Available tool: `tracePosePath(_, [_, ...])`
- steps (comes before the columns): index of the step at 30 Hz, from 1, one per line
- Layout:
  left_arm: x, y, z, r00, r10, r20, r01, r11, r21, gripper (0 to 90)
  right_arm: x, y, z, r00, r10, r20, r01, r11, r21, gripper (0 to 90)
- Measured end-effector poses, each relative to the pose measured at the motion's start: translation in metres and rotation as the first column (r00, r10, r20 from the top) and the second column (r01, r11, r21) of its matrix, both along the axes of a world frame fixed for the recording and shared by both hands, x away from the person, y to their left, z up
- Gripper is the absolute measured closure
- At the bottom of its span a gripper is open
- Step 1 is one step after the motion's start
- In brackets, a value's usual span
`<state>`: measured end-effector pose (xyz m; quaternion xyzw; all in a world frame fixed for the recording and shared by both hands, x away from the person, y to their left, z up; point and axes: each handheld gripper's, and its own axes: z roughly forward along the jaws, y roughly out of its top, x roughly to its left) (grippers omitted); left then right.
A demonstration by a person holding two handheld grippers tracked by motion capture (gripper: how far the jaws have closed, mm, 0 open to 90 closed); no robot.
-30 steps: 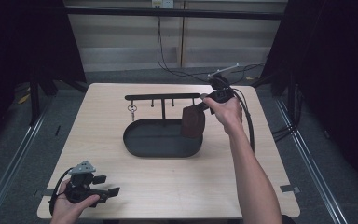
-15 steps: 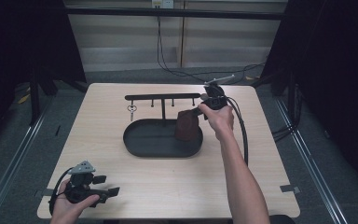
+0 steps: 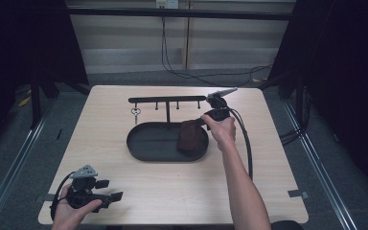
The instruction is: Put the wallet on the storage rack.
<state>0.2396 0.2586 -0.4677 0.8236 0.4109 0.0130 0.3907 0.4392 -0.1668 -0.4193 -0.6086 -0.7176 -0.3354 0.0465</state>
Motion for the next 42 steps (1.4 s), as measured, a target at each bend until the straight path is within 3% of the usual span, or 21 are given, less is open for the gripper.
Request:
tracePosePath(3, [0.000,0.000,0.000,1.0000,-0.001,0.000,0.001,1.0000,0.001,22.0,0.001,0.000,-0.005,1.0000,-0.002,0.002,0.002,0.9999,0.014,84.5])
tracePosePath(16, [0.000,0.000,0.000,1.0000,-0.001,0.000,0.001,1.0000,0.001,22.1,0.000,-0.002,-0.023,0.9999,-0.012,0.008,0.012,0.9998,-0.017,80.3])
tracePosePath(19, [0.001,0.000,0.000,1.0000,-0.001,-0.003,0.001,1.0000,0.000,22.0,-0.001,-0.001,-0.022,0.9997,-0.011,0.020,0.012,0.9992,-0.038,77.6])
tracePosePath(23, [0.001,0.000,0.000,1.0000,-0.003,-0.002,0.003,1.0000,-0.001,22.0,-0.003,-0.004,-0.016,0.9987,-0.012,0.050,0.014,0.9994,-0.032,74.8])
tracePosePath(28, [0.001,0.000,0.000,1.0000,-0.004,-0.004,0.004,1.0000,0.004,22.1,-0.009,-0.006,-0.008,0.9957,0.018,0.091,-0.017,0.9998,-0.004,61.4])
tracePosePath(33, [0.001,0.001,-0.001,1.0000,0.003,-0.006,-0.003,1.0000,0.001,22.1,-0.016,-0.008,0.000,0.9857,0.056,0.159,-0.058,0.9983,0.009,48.2])
tracePosePath(37, [0.003,0.002,-0.001,0.9999,0.007,-0.008,-0.007,0.9999,0.009,22.1,-0.023,-0.010,0.001,0.9839,0.075,0.163,-0.069,0.9967,-0.043,35.6])
tracePosePath(42, [0.003,0.001,-0.002,0.9999,0.015,-0.007,-0.014,0.9999,0.007,22.0,-0.034,-0.014,0.004,0.9765,0.076,0.201,-0.071,0.9969,-0.033,26.1])
